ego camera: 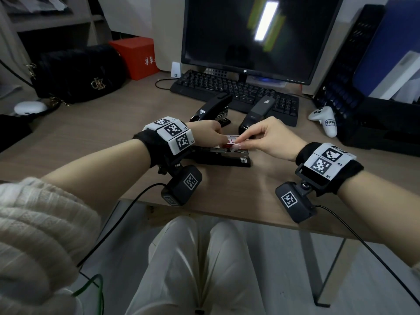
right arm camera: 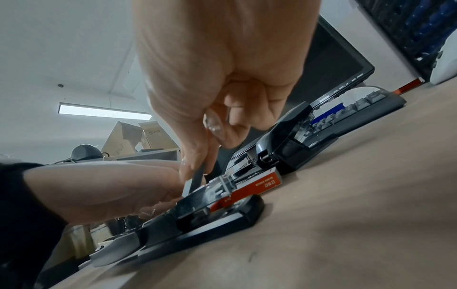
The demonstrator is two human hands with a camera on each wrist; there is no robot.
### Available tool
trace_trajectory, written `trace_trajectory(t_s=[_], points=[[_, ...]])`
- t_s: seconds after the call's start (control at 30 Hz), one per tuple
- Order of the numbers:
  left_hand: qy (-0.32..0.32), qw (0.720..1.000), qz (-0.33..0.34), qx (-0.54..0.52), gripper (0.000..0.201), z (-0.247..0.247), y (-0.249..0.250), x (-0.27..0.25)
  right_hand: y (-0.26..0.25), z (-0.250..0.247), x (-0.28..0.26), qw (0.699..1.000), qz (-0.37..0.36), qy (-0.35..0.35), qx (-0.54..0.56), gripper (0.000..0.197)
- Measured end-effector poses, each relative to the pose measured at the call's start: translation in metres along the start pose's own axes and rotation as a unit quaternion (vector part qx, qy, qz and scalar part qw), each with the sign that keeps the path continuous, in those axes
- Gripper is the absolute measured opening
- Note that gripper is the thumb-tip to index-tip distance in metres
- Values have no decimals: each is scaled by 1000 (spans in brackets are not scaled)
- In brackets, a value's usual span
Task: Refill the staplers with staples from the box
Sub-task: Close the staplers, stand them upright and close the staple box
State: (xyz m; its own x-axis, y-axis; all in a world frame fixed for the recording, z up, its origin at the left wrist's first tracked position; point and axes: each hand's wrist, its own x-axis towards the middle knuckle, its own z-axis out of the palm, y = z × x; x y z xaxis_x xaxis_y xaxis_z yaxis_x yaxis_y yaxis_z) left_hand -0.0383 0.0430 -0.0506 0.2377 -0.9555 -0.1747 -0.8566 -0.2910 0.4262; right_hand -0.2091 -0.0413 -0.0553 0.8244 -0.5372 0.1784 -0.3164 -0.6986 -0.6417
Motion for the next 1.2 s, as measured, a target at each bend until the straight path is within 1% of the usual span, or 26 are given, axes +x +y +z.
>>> trace_trajectory(t_s=[0.27, 0.43, 0.5, 0.63, 0.8, 0.9, 1.03, 1.13, 1.2], points=[[-3, 1000, 7, 14, 34, -1, -1, -4, -2, 1, -1, 1000, 11, -10, -27, 8], [-3, 1000, 19, 12, 35, -3, -2, -7, -5, 2, 1, 997, 36, -33, -56, 16], [-3, 1000, 22, 10, 35, -3, -4, -7, -5, 2, 1, 997, 42, -35, -57, 15], [-4, 1000, 20, 8, 33, -3, -5, -7, -7, 3, 0, 994, 49, -72, -67, 10], [-8, 1000, 27, 5, 31, -2, -5, -6, -1, 3, 4, 992, 62, -92, -62, 10], [-9, 1000, 29, 6, 33, -2, -4, -6, -1, 3, 6, 990, 66, -116, -44, 11], [-13, 999, 28, 15, 33, 0, -5, -4, -3, 5, 9, 988, 61, -136, -33, 13], [-21, 999, 30, 14, 34, 0, -5, -2, -3, 5, 10, 988, 55, -144, -22, 19], [-22, 999, 30, 13, 34, -1, -5, -2, -2, 5, 10, 988, 56, -146, -14, 19]])
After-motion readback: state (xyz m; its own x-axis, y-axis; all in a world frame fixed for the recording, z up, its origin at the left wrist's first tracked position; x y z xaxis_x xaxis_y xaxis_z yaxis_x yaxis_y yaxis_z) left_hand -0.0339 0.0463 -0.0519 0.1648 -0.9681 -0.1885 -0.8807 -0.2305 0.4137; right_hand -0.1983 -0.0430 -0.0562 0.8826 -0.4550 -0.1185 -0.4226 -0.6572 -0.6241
